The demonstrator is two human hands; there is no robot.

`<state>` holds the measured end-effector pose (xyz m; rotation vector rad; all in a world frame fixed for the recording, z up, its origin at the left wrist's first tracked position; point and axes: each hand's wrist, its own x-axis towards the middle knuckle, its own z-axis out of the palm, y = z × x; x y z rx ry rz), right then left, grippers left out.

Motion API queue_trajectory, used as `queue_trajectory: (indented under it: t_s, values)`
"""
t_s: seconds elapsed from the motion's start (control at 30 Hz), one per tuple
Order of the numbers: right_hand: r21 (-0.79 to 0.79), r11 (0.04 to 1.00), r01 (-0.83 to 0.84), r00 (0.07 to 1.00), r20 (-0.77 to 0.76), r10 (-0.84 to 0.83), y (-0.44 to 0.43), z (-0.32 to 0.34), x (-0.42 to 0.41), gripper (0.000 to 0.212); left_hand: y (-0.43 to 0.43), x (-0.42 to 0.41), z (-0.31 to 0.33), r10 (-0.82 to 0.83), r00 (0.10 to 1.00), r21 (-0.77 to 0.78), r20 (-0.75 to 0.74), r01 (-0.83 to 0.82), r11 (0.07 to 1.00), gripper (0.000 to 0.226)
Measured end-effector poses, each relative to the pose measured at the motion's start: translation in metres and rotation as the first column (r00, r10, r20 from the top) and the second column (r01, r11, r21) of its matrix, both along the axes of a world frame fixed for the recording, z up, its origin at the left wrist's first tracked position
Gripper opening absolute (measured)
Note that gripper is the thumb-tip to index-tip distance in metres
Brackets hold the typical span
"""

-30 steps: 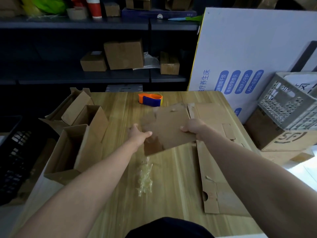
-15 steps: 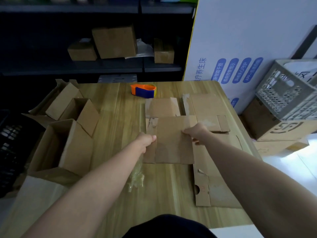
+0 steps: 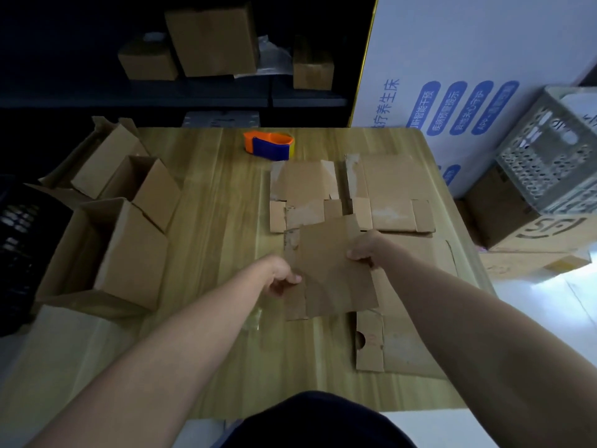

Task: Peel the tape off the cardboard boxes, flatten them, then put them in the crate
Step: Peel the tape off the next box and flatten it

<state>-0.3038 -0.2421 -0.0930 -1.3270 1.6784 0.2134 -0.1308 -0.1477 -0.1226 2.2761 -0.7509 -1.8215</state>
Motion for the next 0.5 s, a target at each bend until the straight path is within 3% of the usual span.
queue_trajectory:
  t_s: [0.1, 0.23, 0.37, 0.5]
  values:
    - [0.174, 0.977, -0.123, 0.976, -0.157, 0.151, 0.02, -0.01, -0.003, 0.011, 0.016, 0.0, -0.009, -0.098, 0.993, 0.067, 0.063, 0.094, 0.993, 0.034]
    - [0.295, 0.953, -0.065, 0.985, -0.132, 0.108, 0.052, -0.031, -0.008, 0.018, 0.044, -0.008, -0.024, -0.241, 0.947, 0.101, 0.213, 0.224, 0.969, 0.043]
    - [0.172, 0.984, -0.034, 0.994, -0.094, 0.051, 0.073, -0.045, -0.008, 0.014, 0.061, -0.011, -0.026, -0.291, 0.873, 0.045, 0.392, 0.298, 0.954, 0.037]
    - [0.037, 0.992, -0.124, 0.981, -0.148, 0.128, 0.082, -0.048, -0.013, 0.008, 0.065, -0.019, -0.023, -0.285, 0.858, -0.017, 0.428, 0.323, 0.946, 0.032]
